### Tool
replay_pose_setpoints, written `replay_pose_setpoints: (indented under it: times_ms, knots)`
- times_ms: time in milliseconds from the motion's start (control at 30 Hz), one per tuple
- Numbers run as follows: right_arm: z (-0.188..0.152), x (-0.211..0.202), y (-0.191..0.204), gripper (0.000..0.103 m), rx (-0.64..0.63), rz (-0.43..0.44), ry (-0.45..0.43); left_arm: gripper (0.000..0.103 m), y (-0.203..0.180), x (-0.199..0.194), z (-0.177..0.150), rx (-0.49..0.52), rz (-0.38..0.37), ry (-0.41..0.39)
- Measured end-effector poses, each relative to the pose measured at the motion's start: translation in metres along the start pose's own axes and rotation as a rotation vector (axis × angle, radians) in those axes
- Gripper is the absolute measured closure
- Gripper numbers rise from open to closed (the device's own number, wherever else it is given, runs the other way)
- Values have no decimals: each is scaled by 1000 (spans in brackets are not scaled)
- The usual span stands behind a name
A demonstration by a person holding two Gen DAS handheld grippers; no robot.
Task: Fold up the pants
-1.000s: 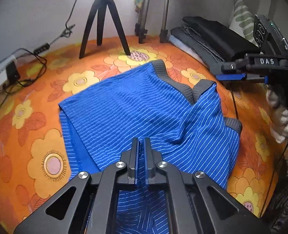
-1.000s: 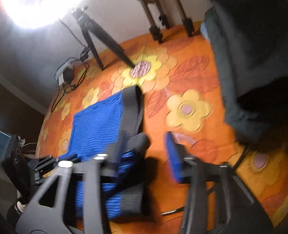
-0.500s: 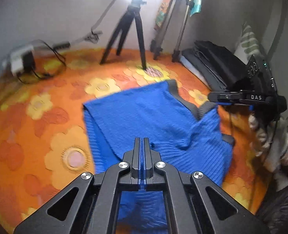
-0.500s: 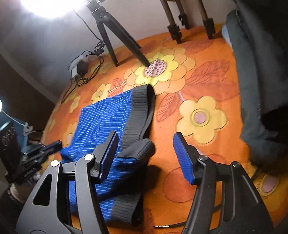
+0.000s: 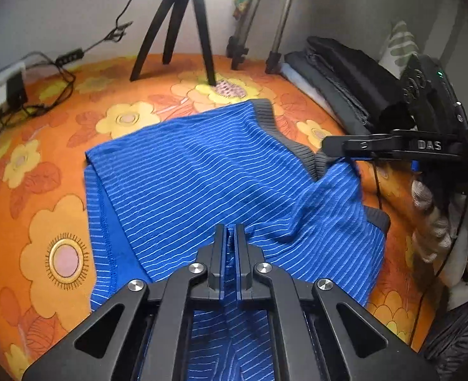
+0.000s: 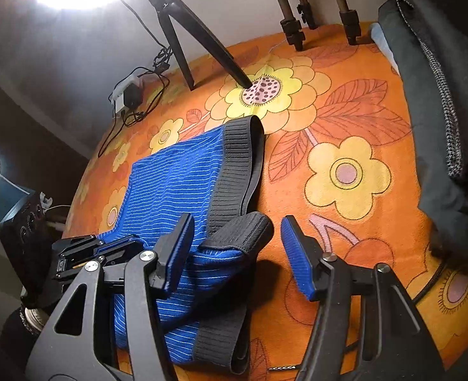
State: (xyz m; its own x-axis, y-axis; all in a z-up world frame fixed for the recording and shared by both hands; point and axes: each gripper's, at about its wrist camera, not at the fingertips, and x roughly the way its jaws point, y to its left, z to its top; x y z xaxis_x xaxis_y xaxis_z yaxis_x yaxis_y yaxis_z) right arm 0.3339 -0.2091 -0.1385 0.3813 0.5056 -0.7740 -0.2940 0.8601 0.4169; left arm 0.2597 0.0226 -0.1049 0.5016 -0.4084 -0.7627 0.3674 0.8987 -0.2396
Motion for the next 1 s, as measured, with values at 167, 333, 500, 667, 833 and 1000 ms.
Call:
replay_pose_setpoints:
  times_ms: [167, 333, 500, 667, 833, 1000]
  knots:
    - [-3, -3, 0, 73, 18, 6, 13, 102, 4, -29, 1, -28, -1, -88]
    - [-2, -11, 2, 85, 38, 15, -6, 102, 19, -65, 12, -58, 25, -184]
    - [8, -13, 16, 91, 35, 9, -33, 102, 21, -73, 27, -34, 67, -222]
    - [43, -15, 40, 94, 4, -74, -78, 102, 32, -73, 45, -32, 101, -259]
    - [85, 8, 52, 94, -3, -155, -78, 102, 61, -56, 63, -89, 124, -265]
    - [104, 51, 55, 94, -36, -233, -16, 102, 87, -29, 68, -129, 165, -234]
